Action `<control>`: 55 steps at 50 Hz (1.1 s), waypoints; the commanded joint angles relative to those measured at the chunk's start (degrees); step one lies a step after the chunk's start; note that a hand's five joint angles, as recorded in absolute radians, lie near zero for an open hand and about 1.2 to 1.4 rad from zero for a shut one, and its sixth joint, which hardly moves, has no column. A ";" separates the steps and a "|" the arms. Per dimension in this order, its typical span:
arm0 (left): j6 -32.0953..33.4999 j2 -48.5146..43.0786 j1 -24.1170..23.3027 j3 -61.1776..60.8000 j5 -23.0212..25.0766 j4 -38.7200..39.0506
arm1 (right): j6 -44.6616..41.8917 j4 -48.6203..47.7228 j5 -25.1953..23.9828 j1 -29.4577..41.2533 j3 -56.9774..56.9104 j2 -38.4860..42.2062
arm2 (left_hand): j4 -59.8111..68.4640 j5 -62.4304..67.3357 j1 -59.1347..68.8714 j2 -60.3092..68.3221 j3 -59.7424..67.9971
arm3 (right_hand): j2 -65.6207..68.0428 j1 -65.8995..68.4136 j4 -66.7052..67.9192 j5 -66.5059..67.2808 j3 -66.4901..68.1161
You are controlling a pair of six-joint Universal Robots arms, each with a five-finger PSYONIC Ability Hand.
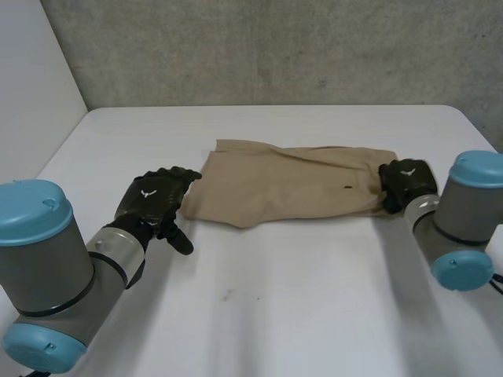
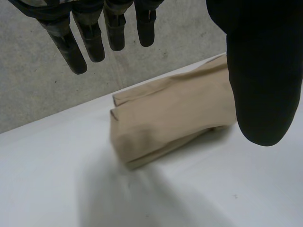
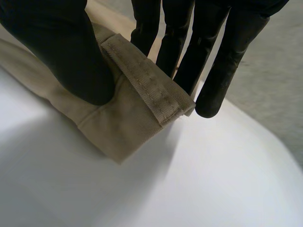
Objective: Fold the shorts.
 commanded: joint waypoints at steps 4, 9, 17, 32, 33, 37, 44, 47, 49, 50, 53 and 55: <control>-0.01 0.52 -0.15 -0.13 -0.07 -0.29 | -12.43 5.68 1.28 -6.29 0.23 -8.97 | -1.85 -2.78 -1.60 -1.67 -2.51 | 12.88 27.48 11.96 17.31 14.62; -0.01 0.60 -0.15 -0.40 -0.07 -0.29 | -26.47 8.32 0.49 -7.18 -3.36 -10.03 | -1.85 -2.78 -1.60 -1.67 -2.51 | 12.88 27.48 11.96 17.31 14.62; -0.01 0.52 -0.15 -0.49 -0.33 -0.20 | -34.06 7.10 -6.27 4.33 -9.35 -8.54 | -1.85 -2.78 -1.60 -1.67 -2.51 | 12.88 27.48 11.96 17.31 14.62; 0.25 0.25 0.02 4.51 0.11 0.15 | -32.58 -1.43 -20.17 19.55 -3.64 -1.85 | -1.85 -2.78 -1.60 -1.67 -2.51 | -45.65 -31.04 -46.57 -41.21 -43.91; 0.25 -0.18 0.02 5.57 0.11 0.15 | -31.87 -1.43 -19.99 19.55 -3.64 -2.03 | -1.85 -2.78 -1.60 -1.67 -2.51 | -50.10 -35.49 -51.02 -45.66 -48.36; 0.16 -2.81 -0.68 11.89 0.02 0.06 | -22.40 -1.43 -17.01 18.23 -3.64 -4.22 | -1.85 -2.78 -1.60 -1.67 -2.51 | -57.12 -42.52 -58.04 -52.69 -55.38; -0.54 -16.24 -5.50 34.09 -0.07 -2.04 | 7.24 -1.43 -13.13 10.49 -4.96 -12.49 | -1.85 -2.78 -1.60 -1.67 -2.51 | -57.12 -42.52 -58.04 -52.69 -55.38; -1.07 -20.65 -7.01 40.89 0.11 -3.54 | 15.84 1.02 -13.22 9.70 -8.28 -10.65 | -1.85 -2.78 -1.60 -1.67 -2.51 | -57.12 -42.52 -58.04 -52.69 -55.38; -2.03 -25.75 -8.32 47.83 0.37 -5.12 | 16.47 3.48 -13.22 9.18 -10.04 -8.98 | -1.30 -2.23 -1.05 -1.13 -1.96 | -57.12 -42.52 -58.04 -52.69 -55.38; -2.64 -27.50 -8.76 50.03 0.55 -5.65 | 16.39 6.45 -13.13 8.39 -12.40 -7.06 | -0.96 -1.89 -0.72 -0.79 -1.62 | -57.12 -42.52 -58.04 -52.69 -55.38; -4.84 -33.83 -10.17 57.77 2.39 -8.28 | 16.47 11.99 -13.31 7.51 -17.15 -2.92 | -0.29 -1.22 -0.04 -0.11 -0.95 | -57.12 -42.52 -58.04 -52.69 -55.38; -6.42 -38.48 -10.70 63.02 4.32 -10.65 | 16.56 16.57 -13.57 7.42 -21.46 1.03 | -0.12 -1.05 0.13 0.05 -0.78 | -57.12 -42.52 -58.04 -52.69 -55.38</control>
